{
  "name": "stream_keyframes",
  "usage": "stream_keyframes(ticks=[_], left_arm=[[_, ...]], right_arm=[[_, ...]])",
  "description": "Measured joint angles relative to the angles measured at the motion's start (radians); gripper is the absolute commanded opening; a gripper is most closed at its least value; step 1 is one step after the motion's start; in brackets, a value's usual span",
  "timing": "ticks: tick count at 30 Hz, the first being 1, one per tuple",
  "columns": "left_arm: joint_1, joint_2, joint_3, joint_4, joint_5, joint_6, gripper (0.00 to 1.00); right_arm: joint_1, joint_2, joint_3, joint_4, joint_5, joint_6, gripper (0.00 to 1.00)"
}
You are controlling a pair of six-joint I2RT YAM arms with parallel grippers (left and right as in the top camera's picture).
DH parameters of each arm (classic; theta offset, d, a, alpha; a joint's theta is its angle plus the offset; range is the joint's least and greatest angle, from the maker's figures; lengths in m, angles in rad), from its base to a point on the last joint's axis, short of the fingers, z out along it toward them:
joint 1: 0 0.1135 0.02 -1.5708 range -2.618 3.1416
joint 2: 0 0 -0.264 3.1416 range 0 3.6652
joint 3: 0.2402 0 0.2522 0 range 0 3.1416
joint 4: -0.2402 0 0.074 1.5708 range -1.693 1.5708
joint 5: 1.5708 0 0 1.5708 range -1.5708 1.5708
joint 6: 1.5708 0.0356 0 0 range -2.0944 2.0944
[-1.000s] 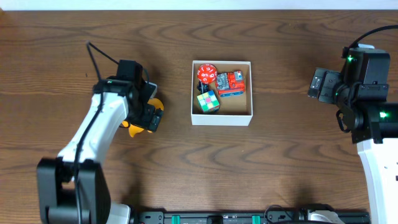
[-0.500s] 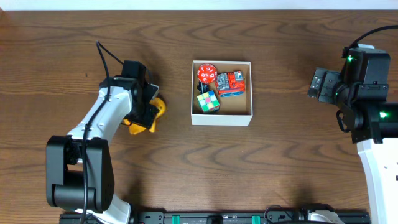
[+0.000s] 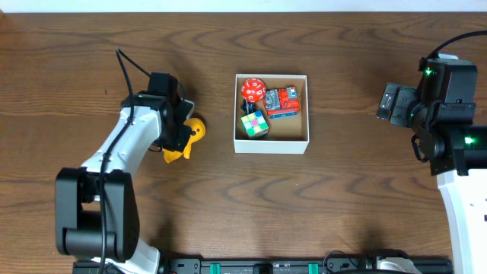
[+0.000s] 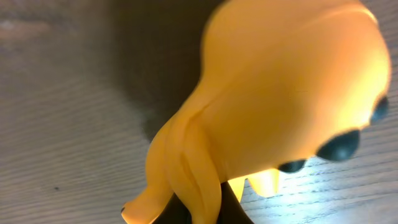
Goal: Pack container
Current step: 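Move the left gripper over the orange toy and grasp it, then lift the orange toy and carry it right into the white box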
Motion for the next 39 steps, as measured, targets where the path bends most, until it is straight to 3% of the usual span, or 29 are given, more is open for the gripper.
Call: stream_keyframes(ticks=[11, 19, 29, 39], left_arm=[[-0.030, -0.384, 0.055, 0.014, 0.029, 0.000, 0.06], [-0.195, -0.565, 0.057, 0.147, 0.185, 0.000, 0.06], [-0.446, -0.462, 0.057, 0.257, 0.222, 0.038, 0.06], [-0.491, -0.191, 0.057, 0.314, 0.224, 0.061, 0.07]], right_arm=[[0.000, 0.000, 0.000, 0.000, 0.000, 0.000, 0.99], [0.000, 0.000, 0.000, 0.000, 0.000, 0.000, 0.99], [0.000, 0.000, 0.000, 0.000, 0.000, 0.000, 0.99], [0.000, 0.000, 0.000, 0.000, 0.000, 0.000, 0.99]])
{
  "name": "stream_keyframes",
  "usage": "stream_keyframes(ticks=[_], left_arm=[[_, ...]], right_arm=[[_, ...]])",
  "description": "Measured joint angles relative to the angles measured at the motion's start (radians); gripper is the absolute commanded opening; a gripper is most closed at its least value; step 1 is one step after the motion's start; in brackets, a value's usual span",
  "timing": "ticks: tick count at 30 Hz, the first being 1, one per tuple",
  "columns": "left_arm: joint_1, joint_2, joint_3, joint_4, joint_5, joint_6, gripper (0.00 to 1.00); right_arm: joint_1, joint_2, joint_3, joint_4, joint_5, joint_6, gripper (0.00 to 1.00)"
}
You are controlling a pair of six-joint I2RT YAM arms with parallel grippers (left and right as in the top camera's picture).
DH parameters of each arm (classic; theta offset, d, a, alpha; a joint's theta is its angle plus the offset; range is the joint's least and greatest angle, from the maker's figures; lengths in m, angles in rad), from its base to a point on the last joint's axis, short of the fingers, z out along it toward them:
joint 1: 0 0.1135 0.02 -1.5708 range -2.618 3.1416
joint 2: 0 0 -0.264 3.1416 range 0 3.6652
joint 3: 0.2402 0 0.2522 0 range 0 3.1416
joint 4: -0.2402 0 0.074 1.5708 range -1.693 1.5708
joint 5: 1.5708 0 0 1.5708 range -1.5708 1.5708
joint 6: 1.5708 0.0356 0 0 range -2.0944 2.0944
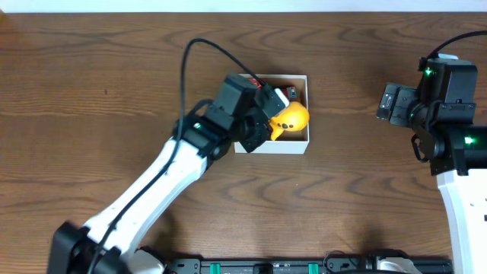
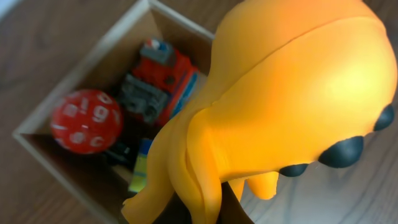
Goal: Pack container
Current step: 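Lift the orange toy and carry it right into the white box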
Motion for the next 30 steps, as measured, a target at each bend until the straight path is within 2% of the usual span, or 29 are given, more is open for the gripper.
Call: stream_keyframes(ticks=[6, 20, 23, 30], left_arm=[[0.000, 0.047, 0.000, 0.010, -0.022, 0.014, 0.17], [0.000, 0.058, 0.000, 0.026, -0.090, 0.017, 0.17], [0.000, 0.069, 0.000, 0.028, -0.091, 0.014, 0.06], [0.000, 0.106, 0.000, 0.044, -0.090, 0.018, 0.06]], right_arm=[[0.000, 0.000, 0.000, 0.000, 0.000, 0.000, 0.99], [0.000, 0.000, 0.000, 0.000, 0.000, 0.000, 0.99], [0.000, 0.000, 0.000, 0.000, 0.000, 0.000, 0.99], [0.000, 0.000, 0.000, 0.000, 0.000, 0.000, 0.99]])
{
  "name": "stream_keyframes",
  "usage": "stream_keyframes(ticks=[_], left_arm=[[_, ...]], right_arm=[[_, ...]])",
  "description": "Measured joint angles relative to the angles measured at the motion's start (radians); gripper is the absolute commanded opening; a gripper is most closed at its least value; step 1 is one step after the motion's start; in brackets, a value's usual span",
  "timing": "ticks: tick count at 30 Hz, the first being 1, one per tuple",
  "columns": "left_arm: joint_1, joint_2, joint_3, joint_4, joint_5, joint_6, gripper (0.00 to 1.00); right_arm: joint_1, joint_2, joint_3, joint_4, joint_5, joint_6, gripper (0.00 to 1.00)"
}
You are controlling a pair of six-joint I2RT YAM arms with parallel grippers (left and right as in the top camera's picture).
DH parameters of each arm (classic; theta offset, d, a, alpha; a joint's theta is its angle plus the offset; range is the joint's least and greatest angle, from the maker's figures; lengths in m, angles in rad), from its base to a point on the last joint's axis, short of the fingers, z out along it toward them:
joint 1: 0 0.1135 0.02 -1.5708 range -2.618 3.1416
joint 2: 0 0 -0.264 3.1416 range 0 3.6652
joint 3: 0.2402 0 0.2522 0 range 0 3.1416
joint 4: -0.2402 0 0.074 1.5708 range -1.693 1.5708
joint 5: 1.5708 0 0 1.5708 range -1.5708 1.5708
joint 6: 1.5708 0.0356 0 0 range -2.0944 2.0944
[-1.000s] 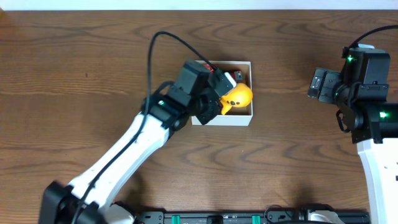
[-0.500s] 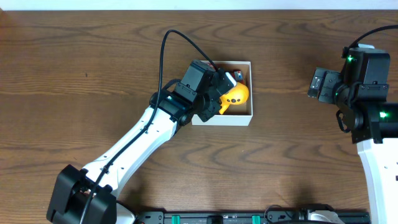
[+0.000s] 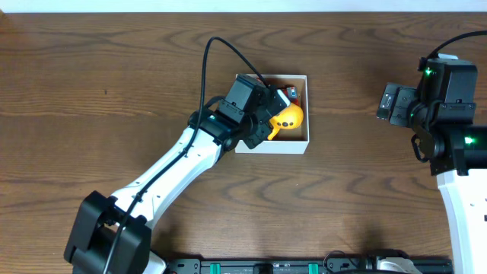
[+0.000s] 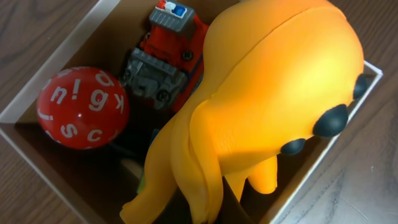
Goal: Pack container
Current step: 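Lift the orange toy and carry it right into the white box, then lower the orange toy into the box and press it down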
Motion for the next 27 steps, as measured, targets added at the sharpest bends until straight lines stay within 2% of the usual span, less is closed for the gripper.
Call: stream_keyframes(ticks=[9, 10, 11, 12, 17, 19, 21, 27], left_arm=[[-0.017, 0.002, 0.000, 0.002, 0.000, 0.000, 0.06], [-0.023, 0.002, 0.000, 0.003, 0.000, 0.000, 0.11], [-0.030, 0.002, 0.000, 0.003, 0.000, 0.002, 0.32], [-0.034, 0.002, 0.000, 0.003, 0.000, 0.006, 0.41], [-0.051, 0.002, 0.000, 0.006, 0.000, 0.000, 0.43], [-0.051, 0.002, 0.000, 0.006, -0.003, 0.005, 0.53], [-0.051, 0.002, 0.000, 0.009, -0.008, 0.003, 0.57], [-0.051, 0.002, 0.000, 0.058, -0.031, 0.000, 0.57]], right_arm=[[0.000, 0.000, 0.000, 0.000, 0.000, 0.000, 0.99], [0.000, 0.000, 0.000, 0.000, 0.000, 0.000, 0.99], [0.000, 0.000, 0.000, 0.000, 0.000, 0.000, 0.99], [0.000, 0.000, 0.000, 0.000, 0.000, 0.000, 0.99], [0.000, 0.000, 0.000, 0.000, 0.000, 0.000, 0.99], [0.000, 0.000, 0.000, 0.000, 0.000, 0.000, 0.99], [0.000, 0.000, 0.000, 0.000, 0.000, 0.000, 0.99], [0.000, 0.000, 0.000, 0.000, 0.000, 0.000, 0.99]])
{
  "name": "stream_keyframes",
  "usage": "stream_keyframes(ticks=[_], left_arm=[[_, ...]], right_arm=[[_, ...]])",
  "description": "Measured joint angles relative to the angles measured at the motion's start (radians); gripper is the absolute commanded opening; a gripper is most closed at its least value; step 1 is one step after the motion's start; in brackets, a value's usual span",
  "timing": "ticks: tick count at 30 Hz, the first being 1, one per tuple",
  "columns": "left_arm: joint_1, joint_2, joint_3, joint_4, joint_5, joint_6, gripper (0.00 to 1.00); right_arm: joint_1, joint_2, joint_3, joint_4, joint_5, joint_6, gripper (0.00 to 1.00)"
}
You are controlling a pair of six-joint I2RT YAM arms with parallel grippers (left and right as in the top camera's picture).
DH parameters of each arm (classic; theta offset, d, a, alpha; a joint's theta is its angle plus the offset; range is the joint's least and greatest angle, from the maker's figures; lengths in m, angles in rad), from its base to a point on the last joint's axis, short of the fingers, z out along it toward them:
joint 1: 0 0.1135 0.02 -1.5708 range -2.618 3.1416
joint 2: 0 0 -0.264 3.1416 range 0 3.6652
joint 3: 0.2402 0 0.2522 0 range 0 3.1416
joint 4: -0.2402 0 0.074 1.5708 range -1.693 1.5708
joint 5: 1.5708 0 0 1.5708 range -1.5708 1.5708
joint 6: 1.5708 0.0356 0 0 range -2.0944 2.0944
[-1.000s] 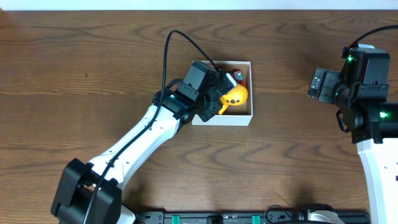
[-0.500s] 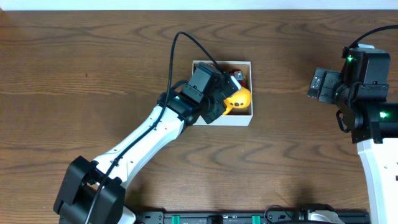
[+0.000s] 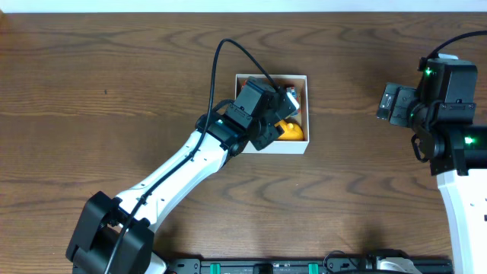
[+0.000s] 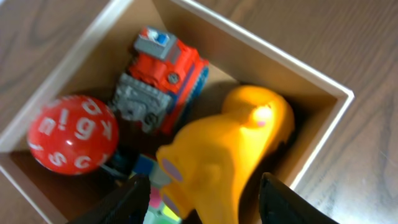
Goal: Pack container
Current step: 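Lower the orange toy into the box and press it down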
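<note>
A white cardboard box (image 3: 270,149) sits mid-table, and its rim (image 4: 281,57) fills the left wrist view. Inside lie a yellow rubber octopus-like toy (image 4: 233,149), a red lettered ball (image 4: 71,134), a red and grey toy truck (image 4: 163,76) and a coloured cube (image 4: 155,186), mostly covered. My left gripper (image 4: 202,208) hangs over the box, open, its fingers (image 4: 134,202) standing apart on either side of the yellow toy (image 3: 291,132). The left arm hides most of the box from overhead. My right gripper (image 3: 392,103) stays at the table's right edge, its jaws unclear.
Brown wooden table (image 3: 114,68) all round the box. The right arm's base (image 3: 456,114) stands at the far right. The left arm's cable (image 3: 217,76) loops above the box's left side.
The left gripper has opened and let go of the yellow toy, which now lies in the box's near right corner beside the truck. The right arm has not moved.
My left gripper was shut on the yellow toy on the table left of the box. Then it held the toy over the box's right side, then lower inside the box. Now the toy rests in the box, and the gripper is open.
</note>
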Motion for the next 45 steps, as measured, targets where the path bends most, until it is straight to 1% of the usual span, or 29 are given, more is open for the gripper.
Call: stream_keyframes(ticks=[5, 6, 9, 12, 14, 18, 19, 21, 33, 37, 45], left_arm=[[0.000, 0.000, 0.000, 0.039, -0.046, 0.000, 0.57], [0.000, 0.000, 0.000, 0.040, -0.052, 0.000, 0.55], [0.000, 0.000, 0.000, 0.040, -0.070, 0.000, 0.45], [0.000, 0.000, 0.000, 0.040, -0.103, -0.003, 0.28], [0.000, 0.000, 0.000, 0.040, -0.138, 0.000, 0.23], [0.000, 0.000, 0.000, 0.026, -0.187, 0.002, 0.19], [0.000, 0.000, 0.000, 0.016, -0.196, 0.002, 0.13], [0.000, 0.000, 0.000, -0.012, -0.206, 0.000, 0.06], [0.000, 0.000, 0.000, -0.188, -0.224, 0.003, 0.06], [-0.002, 0.000, 0.000, -0.199, -0.210, 0.003, 0.06], [-0.003, 0.000, 0.000, -0.186, -0.109, 0.002, 0.06]], right_arm=[[0.000, 0.000, 0.000, 0.000, 0.000, 0.000, 0.99], [0.000, 0.000, 0.000, 0.000, 0.000, 0.000, 0.99], [0.000, 0.000, 0.000, 0.000, 0.000, 0.000, 0.99], [0.000, 0.000, 0.000, 0.000, 0.000, 0.000, 0.99], [0.000, 0.000, 0.000, 0.000, 0.000, 0.000, 0.99], [0.000, 0.000, 0.000, 0.000, 0.000, 0.000, 0.99], [0.000, 0.000, 0.000, 0.000, 0.000, 0.000, 0.99], [0.000, 0.000, 0.000, 0.000, 0.000, 0.000, 0.99], [0.000, 0.000, 0.000, 0.000, 0.000, 0.000, 0.99], [0.000, 0.000, 0.000, 0.000, 0.000, 0.000, 0.99], [0.000, 0.000, 0.000, 0.000, 0.000, 0.000, 0.99]])
